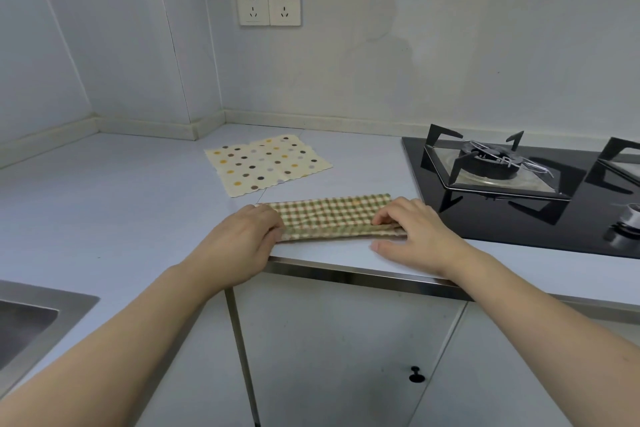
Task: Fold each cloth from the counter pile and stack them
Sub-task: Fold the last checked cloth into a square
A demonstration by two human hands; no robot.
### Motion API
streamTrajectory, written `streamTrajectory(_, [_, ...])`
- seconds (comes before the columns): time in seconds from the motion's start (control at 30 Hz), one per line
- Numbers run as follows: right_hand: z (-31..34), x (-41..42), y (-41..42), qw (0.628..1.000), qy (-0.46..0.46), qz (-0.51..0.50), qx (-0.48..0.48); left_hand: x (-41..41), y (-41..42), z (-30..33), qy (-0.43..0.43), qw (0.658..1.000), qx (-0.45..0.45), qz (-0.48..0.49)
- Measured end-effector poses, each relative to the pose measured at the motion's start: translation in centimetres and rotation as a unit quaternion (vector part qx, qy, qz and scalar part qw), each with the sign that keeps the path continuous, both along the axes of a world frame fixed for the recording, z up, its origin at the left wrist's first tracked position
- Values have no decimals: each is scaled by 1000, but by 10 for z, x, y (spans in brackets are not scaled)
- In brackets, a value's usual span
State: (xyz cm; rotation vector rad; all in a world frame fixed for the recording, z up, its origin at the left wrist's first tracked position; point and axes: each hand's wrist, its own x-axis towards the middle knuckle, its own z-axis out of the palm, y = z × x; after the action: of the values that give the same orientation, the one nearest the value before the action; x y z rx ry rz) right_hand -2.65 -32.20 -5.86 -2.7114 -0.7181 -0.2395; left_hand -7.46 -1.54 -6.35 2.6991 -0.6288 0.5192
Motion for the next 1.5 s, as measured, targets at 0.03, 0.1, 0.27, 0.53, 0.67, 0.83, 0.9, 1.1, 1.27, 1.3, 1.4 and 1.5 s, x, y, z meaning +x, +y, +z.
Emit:
streamTrajectory(0.03, [0, 0, 0, 1000, 3, -2, -4, 0, -1, 0, 25, 999, -36, 16])
streamTrajectory(0.1, [-2, 2, -1, 1000, -2, -4, -1, 0, -2, 1, 53, 994, -89, 40])
streamTrajectory(0.27, [-3, 5, -3, 994, -1, -21, 109, -2, -8, 2, 34, 993, -72, 87])
streamTrajectory(0.53, [0, 2, -4, 978, 0, -52, 200, -8, -15, 13, -8, 997, -44, 65])
streamTrajectory(0.67, [2, 2, -8, 951, 32, -67, 301, -11, -13, 13, -27, 996, -69, 46])
streamTrajectory(0.83, [4, 1, -9, 930, 52, -59, 360, -12, -14, 14, -38, 989, -136, 52])
streamTrajectory(0.9, [3, 2, -9, 931, 57, -62, 354, -11, -12, 14, -30, 985, -160, 55])
streamTrajectory(1.1, [1, 4, -12, 933, 56, -71, 348, -10, -16, 21, -8, 981, -186, 49])
streamTrajectory(1.27, [3, 1, -13, 925, 57, -62, 372, -12, -16, 26, 19, 978, -201, 52])
streamTrajectory(1.3, [4, 0, -13, 920, 59, -62, 382, -13, -16, 28, 25, 977, -205, 53])
streamTrajectory(1.4, [14, -5, -10, 889, 76, -46, 449, -16, -15, 36, 64, 967, -241, 54])
streamTrajectory(1.5, [37, -7, -4, 849, 91, -26, 520, -17, -14, 46, 114, 950, -288, 46])
